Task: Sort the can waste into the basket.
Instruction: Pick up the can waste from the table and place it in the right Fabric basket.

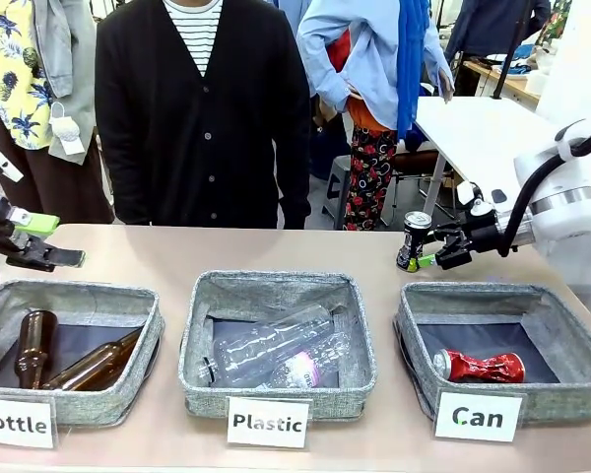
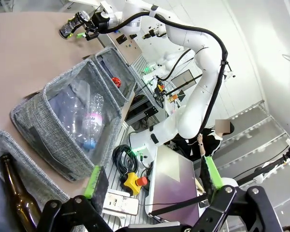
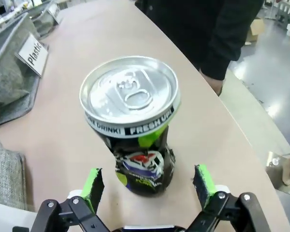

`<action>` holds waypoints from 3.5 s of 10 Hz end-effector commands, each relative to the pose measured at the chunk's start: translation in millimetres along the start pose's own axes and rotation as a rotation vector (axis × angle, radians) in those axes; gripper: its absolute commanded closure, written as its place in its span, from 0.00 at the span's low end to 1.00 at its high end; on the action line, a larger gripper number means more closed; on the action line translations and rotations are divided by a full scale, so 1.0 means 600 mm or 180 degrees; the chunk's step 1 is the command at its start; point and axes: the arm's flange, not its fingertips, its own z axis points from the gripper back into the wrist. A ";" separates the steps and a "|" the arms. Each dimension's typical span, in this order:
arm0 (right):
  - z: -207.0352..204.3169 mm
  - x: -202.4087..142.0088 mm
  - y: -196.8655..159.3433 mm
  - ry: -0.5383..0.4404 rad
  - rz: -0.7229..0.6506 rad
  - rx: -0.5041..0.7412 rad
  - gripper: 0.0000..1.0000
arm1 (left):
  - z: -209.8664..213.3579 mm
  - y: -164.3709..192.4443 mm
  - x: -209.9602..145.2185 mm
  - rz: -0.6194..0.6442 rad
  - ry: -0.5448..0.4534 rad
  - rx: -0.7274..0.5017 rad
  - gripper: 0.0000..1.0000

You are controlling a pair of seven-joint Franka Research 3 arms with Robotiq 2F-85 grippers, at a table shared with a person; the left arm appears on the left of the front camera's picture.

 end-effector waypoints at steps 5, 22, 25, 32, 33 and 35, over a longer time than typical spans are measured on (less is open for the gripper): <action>-0.023 0.020 -0.013 -0.0613 -0.0206 -0.0037 0.00 | 0.002 -0.004 -0.002 0.0019 0.0004 -0.0011 0.00; 0.178 0.234 0.140 0.0373 -0.0005 0.0312 1.00 | 0.002 -0.004 -0.002 0.0019 0.0004 -0.0011 0.00; 0.228 0.278 0.263 0.1296 0.0612 0.0661 1.00 | 0.002 -0.004 -0.002 0.0019 0.0004 -0.0011 0.00; 0.214 0.269 0.441 0.2232 0.1261 0.0861 1.00 | 0.002 -0.004 -0.002 0.0019 0.0004 -0.0011 0.00; 0.213 0.267 0.442 0.2204 0.1254 0.0877 0.21 | 0.002 -0.004 -0.002 0.0019 0.0004 -0.0011 0.00; 0.215 0.267 0.442 0.2249 0.1224 0.0896 0.00 | 0.002 -0.004 -0.002 0.0019 0.0004 -0.0011 0.00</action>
